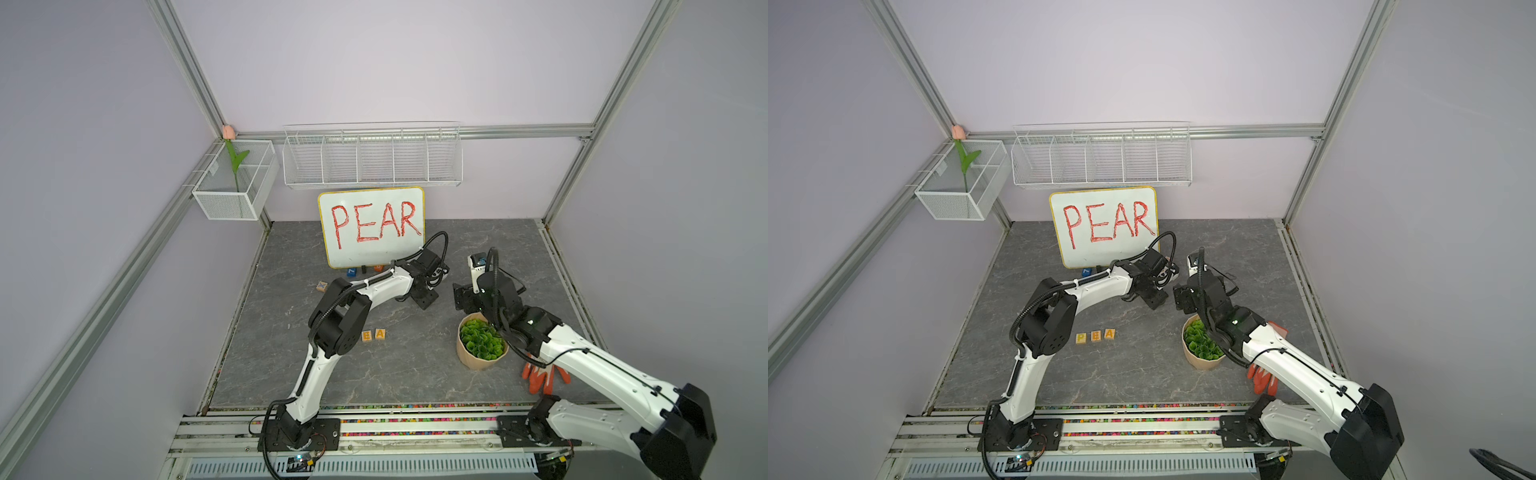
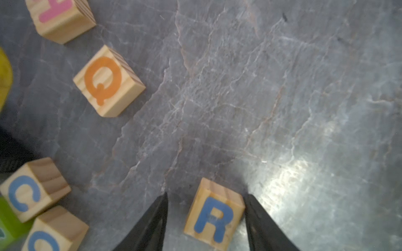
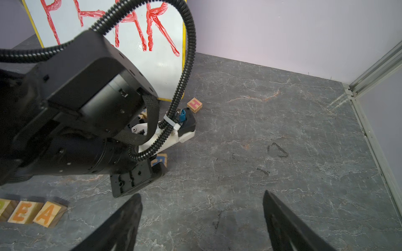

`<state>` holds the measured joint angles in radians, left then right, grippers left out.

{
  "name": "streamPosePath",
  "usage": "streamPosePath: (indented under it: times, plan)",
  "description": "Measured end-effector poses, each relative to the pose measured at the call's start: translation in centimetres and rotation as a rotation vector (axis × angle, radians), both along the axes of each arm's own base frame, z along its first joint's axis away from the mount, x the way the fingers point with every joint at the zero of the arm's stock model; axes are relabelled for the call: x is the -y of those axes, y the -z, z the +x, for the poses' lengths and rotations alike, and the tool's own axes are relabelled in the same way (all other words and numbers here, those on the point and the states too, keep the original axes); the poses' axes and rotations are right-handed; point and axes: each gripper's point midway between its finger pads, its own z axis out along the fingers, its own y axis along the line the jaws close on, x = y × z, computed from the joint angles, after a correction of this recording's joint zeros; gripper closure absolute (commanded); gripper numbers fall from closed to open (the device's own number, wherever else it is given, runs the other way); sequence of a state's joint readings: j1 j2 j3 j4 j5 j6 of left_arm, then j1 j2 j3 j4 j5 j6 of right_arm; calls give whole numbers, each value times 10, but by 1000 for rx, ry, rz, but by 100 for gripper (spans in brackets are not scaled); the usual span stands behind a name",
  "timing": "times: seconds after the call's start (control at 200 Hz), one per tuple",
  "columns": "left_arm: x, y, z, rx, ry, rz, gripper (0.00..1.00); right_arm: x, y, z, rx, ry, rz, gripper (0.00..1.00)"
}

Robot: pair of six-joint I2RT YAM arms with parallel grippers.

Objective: Spell the uppercase word “pear” with letter blocks
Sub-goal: Pick up the letter block from the center of the board.

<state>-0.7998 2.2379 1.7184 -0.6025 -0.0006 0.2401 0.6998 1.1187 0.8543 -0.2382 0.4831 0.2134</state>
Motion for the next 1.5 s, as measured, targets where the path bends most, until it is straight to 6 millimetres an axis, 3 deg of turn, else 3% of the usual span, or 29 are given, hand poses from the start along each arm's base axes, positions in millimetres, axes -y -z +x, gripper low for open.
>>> streamPosePath:
  times: [0.235,0.75,0.885,1.235,1.5]
  plan:
    - [0,0,4,13,-18,0,47,1,2,-1,-8,0,-7,11]
    - [-5,1,-1,-46,-171,-42,68,1,3,-1,-10,0,-8,11]
    - [-19,0,-14,-90,-266,-56,70,1,3,-1,-10,-1,-8,11]
    - [-62,-29,-48,-152,-564,-151,72,-11,6,3,-14,-34,12,11]
    - [-98,-14,-75,-198,-773,-149,72,-22,6,4,-16,-78,40,11]
